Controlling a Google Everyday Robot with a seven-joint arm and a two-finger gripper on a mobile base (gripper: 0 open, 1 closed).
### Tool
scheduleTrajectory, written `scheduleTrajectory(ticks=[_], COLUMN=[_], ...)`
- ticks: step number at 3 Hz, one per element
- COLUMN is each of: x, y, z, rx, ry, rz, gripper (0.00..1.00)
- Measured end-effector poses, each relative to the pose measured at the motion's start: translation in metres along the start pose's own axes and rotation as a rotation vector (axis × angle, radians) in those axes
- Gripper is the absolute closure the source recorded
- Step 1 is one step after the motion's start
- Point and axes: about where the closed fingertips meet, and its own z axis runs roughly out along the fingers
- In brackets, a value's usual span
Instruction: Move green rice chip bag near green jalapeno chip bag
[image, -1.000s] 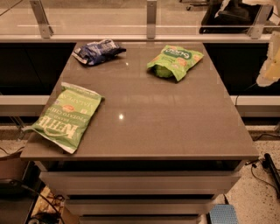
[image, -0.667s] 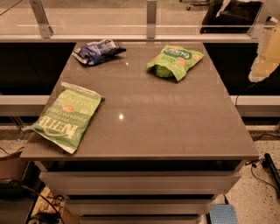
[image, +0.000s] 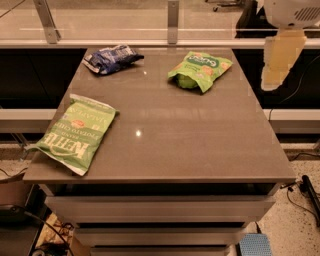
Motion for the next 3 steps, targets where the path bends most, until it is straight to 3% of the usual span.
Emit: scheduleTrajectory(ticks=[1,2,3], x=[-0.003,0.0,0.007], y=[-0.013,-0.026,-0.042], z=[0.011,0.019,0.03], rx=[0.007,0.004,-0.013], ry=[0.074,0.089,0.063], rz=[-0.033,-0.056,-0.087], gripper=[0.0,0.0,0.0])
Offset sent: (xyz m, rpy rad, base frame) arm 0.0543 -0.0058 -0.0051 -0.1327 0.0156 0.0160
